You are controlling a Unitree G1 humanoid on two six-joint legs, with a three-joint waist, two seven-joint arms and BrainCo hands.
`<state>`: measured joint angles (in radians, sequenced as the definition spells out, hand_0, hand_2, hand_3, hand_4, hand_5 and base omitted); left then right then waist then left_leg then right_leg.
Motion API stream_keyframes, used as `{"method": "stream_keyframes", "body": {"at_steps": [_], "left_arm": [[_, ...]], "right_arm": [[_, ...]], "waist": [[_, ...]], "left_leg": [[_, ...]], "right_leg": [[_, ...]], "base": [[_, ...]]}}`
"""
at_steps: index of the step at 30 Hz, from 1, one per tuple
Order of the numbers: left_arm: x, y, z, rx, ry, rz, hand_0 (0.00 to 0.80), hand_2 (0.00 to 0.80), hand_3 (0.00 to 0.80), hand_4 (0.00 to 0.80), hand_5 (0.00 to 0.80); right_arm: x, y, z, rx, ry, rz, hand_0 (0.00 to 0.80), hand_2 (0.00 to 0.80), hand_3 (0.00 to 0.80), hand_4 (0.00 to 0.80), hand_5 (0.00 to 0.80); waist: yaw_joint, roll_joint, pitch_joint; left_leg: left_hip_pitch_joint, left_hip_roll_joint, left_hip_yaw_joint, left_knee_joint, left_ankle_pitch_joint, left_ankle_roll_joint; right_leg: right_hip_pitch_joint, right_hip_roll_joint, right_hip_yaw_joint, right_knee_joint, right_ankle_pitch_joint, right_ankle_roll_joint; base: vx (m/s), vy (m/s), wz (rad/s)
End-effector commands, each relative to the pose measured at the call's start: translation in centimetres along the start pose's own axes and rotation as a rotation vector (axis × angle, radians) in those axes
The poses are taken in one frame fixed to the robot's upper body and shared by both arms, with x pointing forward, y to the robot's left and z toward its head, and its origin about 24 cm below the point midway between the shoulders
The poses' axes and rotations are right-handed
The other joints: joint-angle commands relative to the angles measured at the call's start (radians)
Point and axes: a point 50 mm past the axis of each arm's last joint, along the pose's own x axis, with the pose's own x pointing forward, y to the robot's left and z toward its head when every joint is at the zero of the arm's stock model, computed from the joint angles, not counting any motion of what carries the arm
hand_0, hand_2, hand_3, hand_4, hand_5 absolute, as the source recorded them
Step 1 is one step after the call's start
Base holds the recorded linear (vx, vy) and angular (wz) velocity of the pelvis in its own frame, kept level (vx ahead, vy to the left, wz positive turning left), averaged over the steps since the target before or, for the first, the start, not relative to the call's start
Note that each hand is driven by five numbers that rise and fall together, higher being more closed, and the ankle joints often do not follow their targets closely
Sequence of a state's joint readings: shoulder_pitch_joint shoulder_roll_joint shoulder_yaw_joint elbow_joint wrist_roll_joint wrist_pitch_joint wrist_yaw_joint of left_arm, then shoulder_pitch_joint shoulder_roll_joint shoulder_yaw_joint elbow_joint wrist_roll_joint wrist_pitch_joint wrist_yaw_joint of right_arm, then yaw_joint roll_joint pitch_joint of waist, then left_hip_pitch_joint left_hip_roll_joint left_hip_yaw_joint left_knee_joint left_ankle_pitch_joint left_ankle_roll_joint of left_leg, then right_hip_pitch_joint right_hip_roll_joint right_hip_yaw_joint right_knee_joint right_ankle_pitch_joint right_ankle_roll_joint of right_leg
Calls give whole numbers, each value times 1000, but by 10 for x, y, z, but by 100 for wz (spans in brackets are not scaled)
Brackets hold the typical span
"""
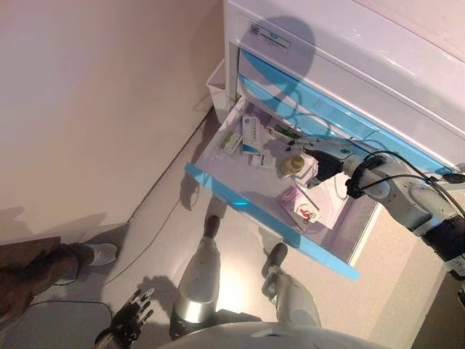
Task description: Open the drawer and pick up the medicine
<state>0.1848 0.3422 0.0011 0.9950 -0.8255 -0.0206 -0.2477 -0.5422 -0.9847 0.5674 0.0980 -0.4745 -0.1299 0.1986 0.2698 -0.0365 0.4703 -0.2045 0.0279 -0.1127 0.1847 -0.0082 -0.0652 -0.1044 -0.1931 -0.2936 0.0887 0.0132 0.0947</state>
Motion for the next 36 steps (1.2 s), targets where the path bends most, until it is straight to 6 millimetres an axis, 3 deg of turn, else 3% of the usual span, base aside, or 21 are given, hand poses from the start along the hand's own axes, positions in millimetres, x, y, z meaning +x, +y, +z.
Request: {"method": "stream_keyframes", "body": {"at_steps": [1, 18, 36], "left_arm": [[-11, 20, -7, 72, 53, 46, 0, 0, 0, 0, 0], [-6, 8, -5, 91, 58, 16, 0, 0, 0, 0, 0], [-4, 6, -5, 99, 66, 2, 0, 0, 0, 0, 0]], "right_arm": [[4, -11, 3, -71, -18, -66, 0, 0, 0, 0, 0], [21, 9, -11, -28, 69, -67, 0, 0, 0, 0, 0], [35, 7, -16, -18, 107, -62, 0, 0, 0, 0, 0]], "waist": [[8, 4, -44], [29, 27, -24], [48, 33, -16]], "left_leg": [[-10, -13, 24, -7, 25, 40], [-33, -25, 12, -7, 30, 46], [-45, -34, 1, 3, 29, 52]], "right_leg": [[-1, -33, 17, 96, -2, 25], [-27, -42, 0, 101, 4, 24], [-40, -48, -6, 111, 6, 24]], "base": [[0, 0, 0], [-12, 6, 2], [0, 0, 0]]}}
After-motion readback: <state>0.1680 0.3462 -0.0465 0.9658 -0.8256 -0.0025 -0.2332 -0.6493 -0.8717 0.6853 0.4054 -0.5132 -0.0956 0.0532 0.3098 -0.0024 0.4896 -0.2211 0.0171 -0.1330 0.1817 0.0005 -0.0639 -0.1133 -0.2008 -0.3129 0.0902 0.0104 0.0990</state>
